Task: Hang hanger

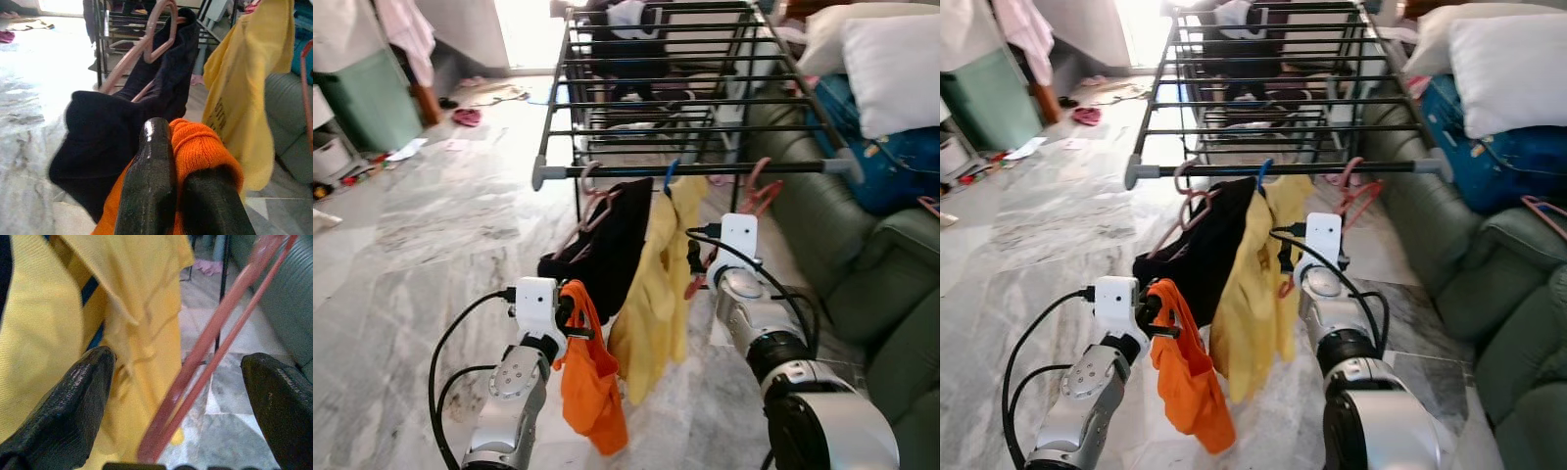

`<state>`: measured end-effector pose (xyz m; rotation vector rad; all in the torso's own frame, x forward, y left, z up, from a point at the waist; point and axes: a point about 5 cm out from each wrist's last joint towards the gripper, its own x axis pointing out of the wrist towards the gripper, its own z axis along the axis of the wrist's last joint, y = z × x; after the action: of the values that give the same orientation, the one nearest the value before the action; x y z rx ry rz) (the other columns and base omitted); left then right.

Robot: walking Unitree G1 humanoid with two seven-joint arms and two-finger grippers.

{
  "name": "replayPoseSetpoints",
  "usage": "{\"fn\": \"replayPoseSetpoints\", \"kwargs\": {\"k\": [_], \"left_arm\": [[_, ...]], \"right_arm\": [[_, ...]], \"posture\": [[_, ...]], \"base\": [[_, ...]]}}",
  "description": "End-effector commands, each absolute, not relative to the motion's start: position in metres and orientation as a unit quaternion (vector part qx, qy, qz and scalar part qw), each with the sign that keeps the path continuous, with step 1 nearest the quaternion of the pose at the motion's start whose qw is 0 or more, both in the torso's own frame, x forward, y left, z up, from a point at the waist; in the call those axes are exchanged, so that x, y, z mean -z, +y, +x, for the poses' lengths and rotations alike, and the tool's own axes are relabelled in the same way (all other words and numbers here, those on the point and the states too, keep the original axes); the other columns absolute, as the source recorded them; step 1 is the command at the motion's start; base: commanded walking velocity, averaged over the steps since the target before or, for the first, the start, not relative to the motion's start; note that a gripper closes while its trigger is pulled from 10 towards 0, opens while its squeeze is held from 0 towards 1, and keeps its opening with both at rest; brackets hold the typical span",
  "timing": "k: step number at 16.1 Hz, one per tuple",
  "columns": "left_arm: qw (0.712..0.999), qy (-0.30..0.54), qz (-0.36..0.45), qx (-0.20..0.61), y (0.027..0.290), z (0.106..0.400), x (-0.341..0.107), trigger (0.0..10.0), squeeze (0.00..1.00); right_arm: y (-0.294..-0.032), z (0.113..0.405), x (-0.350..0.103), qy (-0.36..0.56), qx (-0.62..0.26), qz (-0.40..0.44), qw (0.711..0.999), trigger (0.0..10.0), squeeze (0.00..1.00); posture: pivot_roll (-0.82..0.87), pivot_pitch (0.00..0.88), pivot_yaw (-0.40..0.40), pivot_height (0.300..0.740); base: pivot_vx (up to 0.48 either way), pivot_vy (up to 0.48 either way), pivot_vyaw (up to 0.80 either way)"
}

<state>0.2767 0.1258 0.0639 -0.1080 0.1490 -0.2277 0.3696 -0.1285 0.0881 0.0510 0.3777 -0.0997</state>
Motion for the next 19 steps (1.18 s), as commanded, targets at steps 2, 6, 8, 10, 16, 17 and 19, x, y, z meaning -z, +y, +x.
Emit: {"fn": "replayPoseSetpoints", "kwargs": {"k": [2, 6, 8, 10, 16, 17, 19], "left_arm": [[0.990, 0.061, -0.051, 0.118, 0.128, 0.278, -0.071, 10.0, 0.00], [0.989, 0.061, -0.049, 0.123, 0.127, 0.280, -0.074, 10.0, 0.00], [0.988, 0.061, -0.048, 0.130, 0.124, 0.282, -0.075, 10.0, 0.00], [0.988, 0.060, -0.049, 0.135, 0.123, 0.284, -0.076, 10.0, 0.00], [0.987, 0.062, -0.045, 0.140, 0.122, 0.287, -0.076, 10.0, 0.00], [0.987, 0.062, -0.045, 0.140, 0.122, 0.287, -0.076, 10.0, 0.00], [0.987, 0.065, -0.043, 0.138, 0.122, 0.287, -0.075, 10.0, 0.00]], "right_arm": [[-0.133, 0.370, -0.085, 0.206, 0.070, 0.047, 0.975, 10.0, 0.00], [-0.160, 0.366, -0.079, 0.216, 0.118, 0.041, 0.968, 10.0, 0.00], [-0.177, 0.364, -0.078, 0.214, 0.145, 0.032, 0.965, 10.0, 0.00], [-0.193, 0.361, -0.077, 0.216, 0.169, 0.018, 0.961, 10.0, 0.00], [-0.202, 0.362, -0.082, 0.190, 0.132, -0.045, 0.972, 10.0, 0.00], [-0.203, 0.363, -0.082, 0.190, 0.127, -0.053, 0.972, 10.0, 0.00], [-0.204, 0.367, -0.089, 0.182, 0.091, -0.092, 0.975, 10.0, 0.00]], "posture": [[-0.05, 0.000, 0.046, 0.740], [-0.06, 0.000, 0.060, 0.740], [-0.07, 0.000, 0.066, 0.740], [-0.08, 0.000, 0.075, 0.740], [-0.08, 0.000, 0.084, 0.740], [-0.08, 0.000, 0.084, 0.740], [-0.08, 0.000, 0.079, 0.740]], "base": [[0.000, 0.000, 0.00], [0.000, 0.000, 0.00], [0.000, 0.000, 0.00], [0.000, 0.000, 0.00], [0.000, 0.000, 0.00], [0.000, 0.000, 0.00], [0.000, 0.000, 0.00]]}}
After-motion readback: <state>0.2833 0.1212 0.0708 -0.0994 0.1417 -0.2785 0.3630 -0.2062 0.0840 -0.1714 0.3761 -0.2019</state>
